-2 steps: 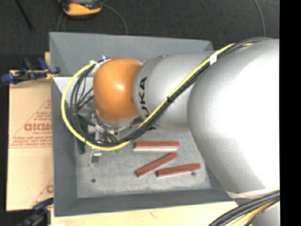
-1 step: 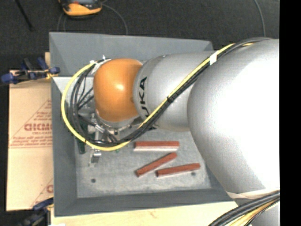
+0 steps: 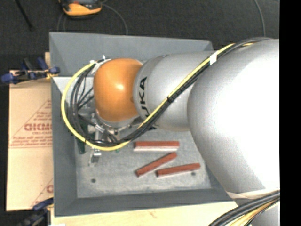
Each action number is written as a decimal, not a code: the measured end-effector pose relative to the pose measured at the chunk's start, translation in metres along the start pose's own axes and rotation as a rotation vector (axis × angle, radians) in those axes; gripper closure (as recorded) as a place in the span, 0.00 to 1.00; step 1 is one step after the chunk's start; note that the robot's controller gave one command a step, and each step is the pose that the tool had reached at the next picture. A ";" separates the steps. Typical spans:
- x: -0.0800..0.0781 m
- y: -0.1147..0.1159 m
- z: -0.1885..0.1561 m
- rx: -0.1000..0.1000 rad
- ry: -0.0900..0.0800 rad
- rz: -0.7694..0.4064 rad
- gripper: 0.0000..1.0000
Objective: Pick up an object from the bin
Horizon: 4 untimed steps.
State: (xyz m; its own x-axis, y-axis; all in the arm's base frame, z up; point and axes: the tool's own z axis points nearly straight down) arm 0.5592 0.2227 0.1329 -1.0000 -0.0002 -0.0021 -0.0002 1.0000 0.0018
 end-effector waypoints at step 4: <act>-0.077 -0.022 0.045 0.000 -0.002 -0.115 0.00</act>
Offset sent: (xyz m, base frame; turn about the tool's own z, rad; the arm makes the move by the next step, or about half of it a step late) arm 0.0864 0.0108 -0.0190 0.1119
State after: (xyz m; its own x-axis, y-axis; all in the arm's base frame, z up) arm 0.6359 0.2011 0.0878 -0.9934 -0.1144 -0.0043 -0.1144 0.9934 0.0010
